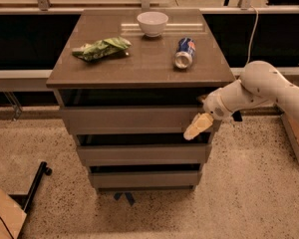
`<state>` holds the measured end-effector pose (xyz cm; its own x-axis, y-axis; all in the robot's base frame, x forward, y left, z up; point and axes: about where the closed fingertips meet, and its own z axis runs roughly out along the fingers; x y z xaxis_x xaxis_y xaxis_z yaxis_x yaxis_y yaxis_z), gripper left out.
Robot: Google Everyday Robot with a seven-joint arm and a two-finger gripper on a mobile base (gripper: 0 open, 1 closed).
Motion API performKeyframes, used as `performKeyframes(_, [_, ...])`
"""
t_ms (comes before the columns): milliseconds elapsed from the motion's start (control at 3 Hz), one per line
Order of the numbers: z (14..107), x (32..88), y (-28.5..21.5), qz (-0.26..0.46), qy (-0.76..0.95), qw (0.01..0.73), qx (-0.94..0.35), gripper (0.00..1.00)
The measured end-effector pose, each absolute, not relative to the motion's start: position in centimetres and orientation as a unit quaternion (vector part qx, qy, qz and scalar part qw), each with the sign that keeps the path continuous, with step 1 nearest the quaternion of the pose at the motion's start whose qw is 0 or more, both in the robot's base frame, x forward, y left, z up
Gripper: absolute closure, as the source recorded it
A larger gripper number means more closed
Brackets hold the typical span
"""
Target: Open top drawer
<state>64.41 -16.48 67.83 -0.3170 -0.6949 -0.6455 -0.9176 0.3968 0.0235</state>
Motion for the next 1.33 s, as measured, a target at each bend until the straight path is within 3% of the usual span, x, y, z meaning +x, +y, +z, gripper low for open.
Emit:
performKeyframes(333, [66.49, 64.19, -15.6, 0.209, 0.788, 0.274, -0.51, 0.0])
performKeyframes(667, [66.25, 64.16, -15.44, 0.213, 0.789, 0.271, -0.509, 0.16])
performKeyframes(1333, [66.8, 64.15, -15.44, 0.213, 0.789, 0.271, -0.509, 0.62])
